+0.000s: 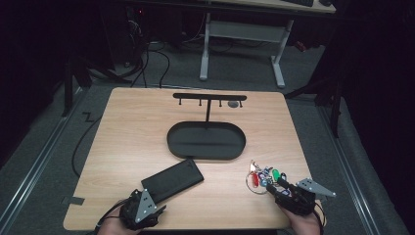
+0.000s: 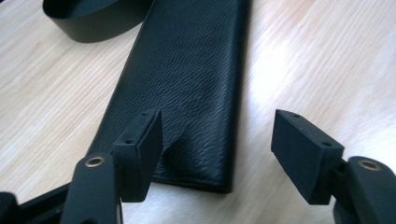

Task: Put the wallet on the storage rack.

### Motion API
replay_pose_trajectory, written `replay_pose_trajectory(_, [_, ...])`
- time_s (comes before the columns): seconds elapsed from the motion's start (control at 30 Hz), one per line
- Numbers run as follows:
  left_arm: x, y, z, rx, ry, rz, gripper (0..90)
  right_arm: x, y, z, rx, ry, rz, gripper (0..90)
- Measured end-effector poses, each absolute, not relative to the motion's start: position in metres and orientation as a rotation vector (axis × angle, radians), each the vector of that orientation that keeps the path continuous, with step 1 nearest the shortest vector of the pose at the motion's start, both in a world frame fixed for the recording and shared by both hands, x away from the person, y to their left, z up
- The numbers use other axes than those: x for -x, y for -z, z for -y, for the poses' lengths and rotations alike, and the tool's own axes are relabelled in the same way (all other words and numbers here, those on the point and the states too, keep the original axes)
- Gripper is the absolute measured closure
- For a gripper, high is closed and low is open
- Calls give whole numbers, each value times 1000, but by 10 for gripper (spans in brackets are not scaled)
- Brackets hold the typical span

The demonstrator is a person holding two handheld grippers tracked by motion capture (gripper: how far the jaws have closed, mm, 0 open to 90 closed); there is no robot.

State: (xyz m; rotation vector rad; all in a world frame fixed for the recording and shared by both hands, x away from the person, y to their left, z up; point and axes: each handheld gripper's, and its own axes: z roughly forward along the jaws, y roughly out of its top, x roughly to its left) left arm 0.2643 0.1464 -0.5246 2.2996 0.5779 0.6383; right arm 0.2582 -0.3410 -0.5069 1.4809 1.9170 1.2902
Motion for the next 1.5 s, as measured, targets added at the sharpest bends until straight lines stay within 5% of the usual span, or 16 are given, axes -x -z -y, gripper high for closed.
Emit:
replay_pose_trajectory(0.23, [-274, 530, -144, -2272, -651, -586, 354, -258, 507, 340, -1471, -1283, -1928, 433])
replay_pose_trajectory(0.63, [-275, 529, -144, -2265, -648, -508, 606, -256, 507, 348, -1505, -1296, -1891, 433])
replay_pose_trajectory(1.1, [-268, 529, -143, -2249, -696, -450, 754, -253, 508, 349, -1525, -1295, -1881, 433])
replay_pose_trajectory(1.5, [-265, 522, -146, -2206, -671, -488, 788, -251, 507, 348, -1515, -1299, -1878, 433])
